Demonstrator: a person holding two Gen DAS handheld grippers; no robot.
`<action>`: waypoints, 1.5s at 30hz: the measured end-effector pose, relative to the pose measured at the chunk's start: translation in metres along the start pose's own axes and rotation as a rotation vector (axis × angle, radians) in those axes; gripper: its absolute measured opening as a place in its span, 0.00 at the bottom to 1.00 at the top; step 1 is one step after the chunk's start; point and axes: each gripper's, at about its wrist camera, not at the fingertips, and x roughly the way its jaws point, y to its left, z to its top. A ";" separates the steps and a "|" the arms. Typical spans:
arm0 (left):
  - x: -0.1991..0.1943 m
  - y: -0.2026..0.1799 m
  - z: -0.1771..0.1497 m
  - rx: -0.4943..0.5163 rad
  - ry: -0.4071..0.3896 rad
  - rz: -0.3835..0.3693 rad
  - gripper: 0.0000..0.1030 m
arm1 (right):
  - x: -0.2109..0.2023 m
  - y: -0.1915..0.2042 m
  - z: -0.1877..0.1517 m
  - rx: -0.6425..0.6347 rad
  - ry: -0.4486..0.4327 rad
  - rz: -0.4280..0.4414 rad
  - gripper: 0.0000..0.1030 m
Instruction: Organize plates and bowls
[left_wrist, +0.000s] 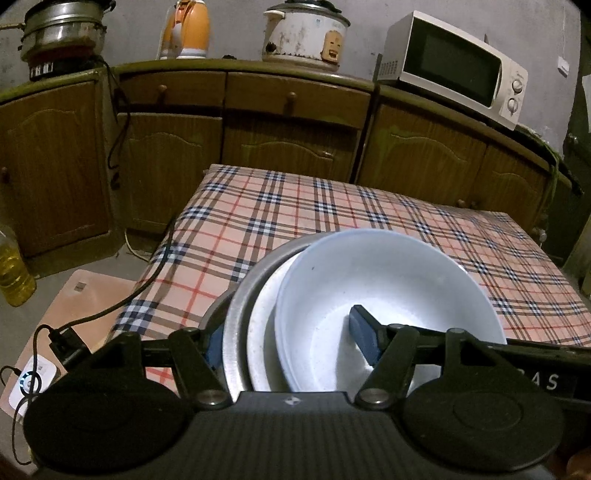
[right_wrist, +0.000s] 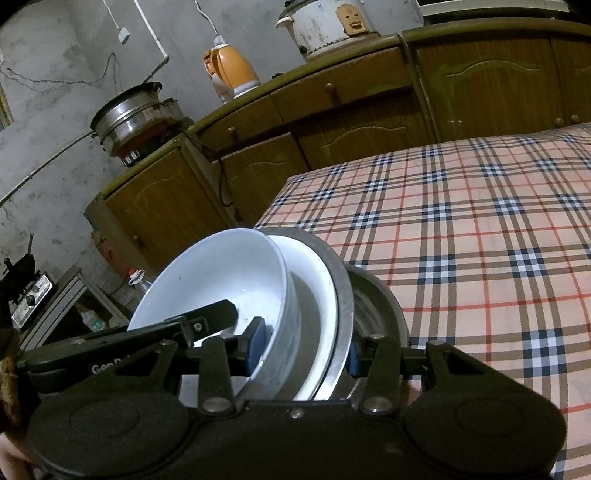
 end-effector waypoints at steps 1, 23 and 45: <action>0.001 0.000 0.000 0.000 0.002 0.000 0.66 | 0.001 0.000 0.000 0.000 0.002 -0.001 0.52; 0.022 0.000 -0.001 0.014 0.038 0.026 0.65 | 0.023 -0.013 -0.002 0.019 0.009 -0.004 0.52; 0.022 0.006 0.006 0.021 0.012 0.067 0.65 | 0.040 -0.014 0.001 0.057 0.020 0.023 0.52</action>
